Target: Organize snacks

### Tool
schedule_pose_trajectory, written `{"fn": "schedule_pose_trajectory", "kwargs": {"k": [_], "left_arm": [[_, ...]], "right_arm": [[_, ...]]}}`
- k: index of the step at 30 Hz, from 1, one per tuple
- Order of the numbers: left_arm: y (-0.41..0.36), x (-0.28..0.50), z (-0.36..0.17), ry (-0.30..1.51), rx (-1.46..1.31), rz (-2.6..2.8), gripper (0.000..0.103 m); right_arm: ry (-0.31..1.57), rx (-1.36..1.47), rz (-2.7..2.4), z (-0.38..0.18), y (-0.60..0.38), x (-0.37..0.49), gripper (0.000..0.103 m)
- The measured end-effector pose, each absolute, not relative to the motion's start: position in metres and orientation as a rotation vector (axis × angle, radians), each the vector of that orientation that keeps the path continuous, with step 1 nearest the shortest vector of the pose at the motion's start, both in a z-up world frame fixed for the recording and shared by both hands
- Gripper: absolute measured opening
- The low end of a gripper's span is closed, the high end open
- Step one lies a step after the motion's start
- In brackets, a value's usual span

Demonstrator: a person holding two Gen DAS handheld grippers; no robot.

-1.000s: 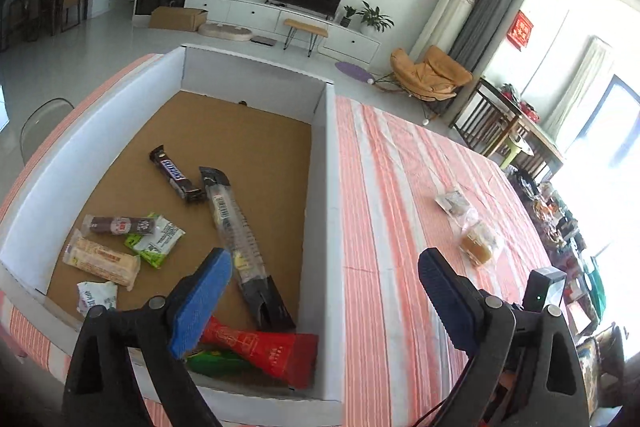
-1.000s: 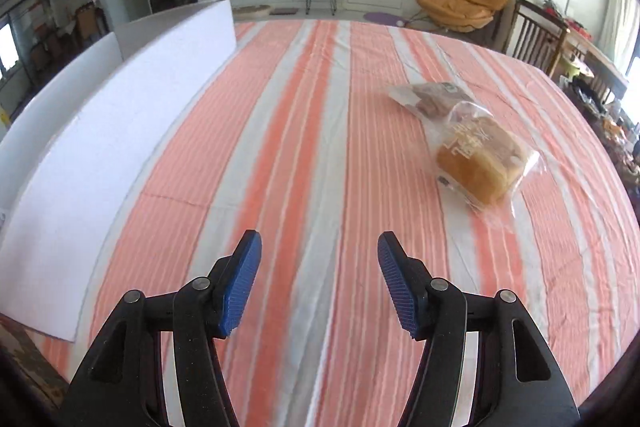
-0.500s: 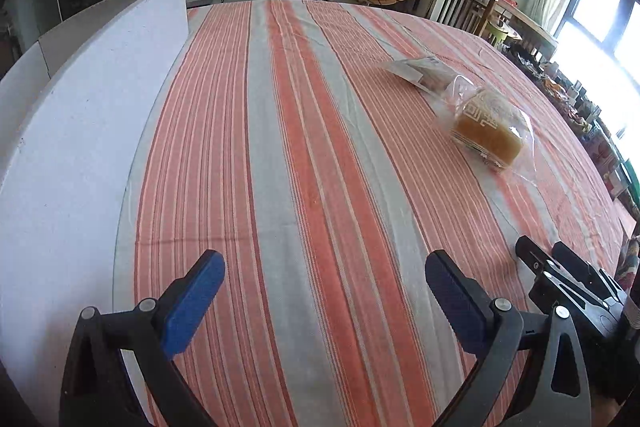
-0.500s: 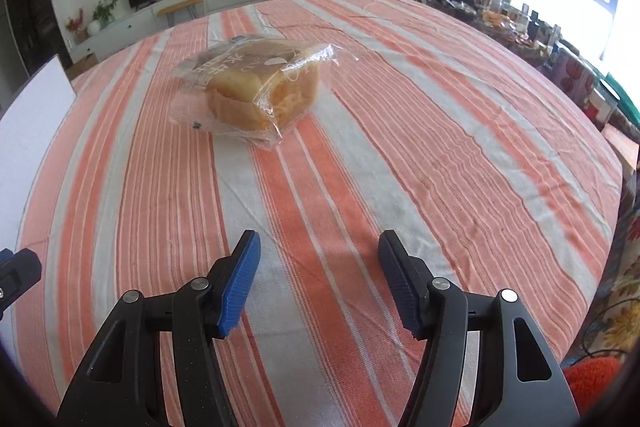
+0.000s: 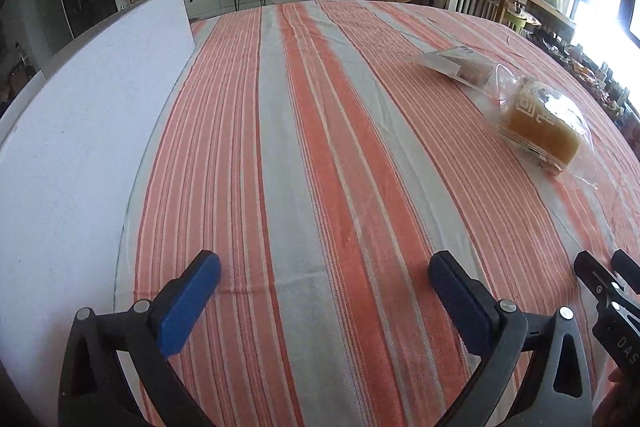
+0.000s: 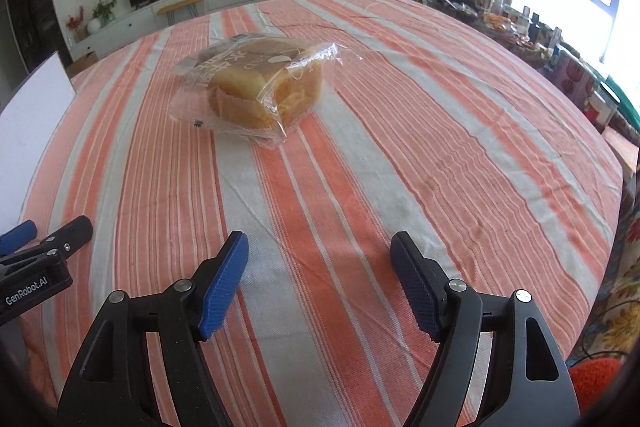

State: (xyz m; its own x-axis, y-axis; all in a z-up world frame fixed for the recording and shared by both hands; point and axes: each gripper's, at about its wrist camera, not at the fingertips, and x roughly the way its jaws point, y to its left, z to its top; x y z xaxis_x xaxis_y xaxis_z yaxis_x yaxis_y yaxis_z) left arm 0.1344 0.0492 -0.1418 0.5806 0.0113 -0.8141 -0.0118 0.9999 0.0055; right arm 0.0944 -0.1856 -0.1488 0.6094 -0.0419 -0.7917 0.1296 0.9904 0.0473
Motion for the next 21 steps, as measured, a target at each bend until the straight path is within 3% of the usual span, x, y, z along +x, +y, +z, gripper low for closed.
{"fn": "schedule_pose_trajectory", "kwargs": {"k": [21], "left_arm": [[0.0494, 0.1347, -0.1416, 0.951, 0.0, 0.013, 0.103]], "right_arm": [[0.912, 0.101, -0.1, -0.149, -0.1828, 0.0942, 0.083]]}}
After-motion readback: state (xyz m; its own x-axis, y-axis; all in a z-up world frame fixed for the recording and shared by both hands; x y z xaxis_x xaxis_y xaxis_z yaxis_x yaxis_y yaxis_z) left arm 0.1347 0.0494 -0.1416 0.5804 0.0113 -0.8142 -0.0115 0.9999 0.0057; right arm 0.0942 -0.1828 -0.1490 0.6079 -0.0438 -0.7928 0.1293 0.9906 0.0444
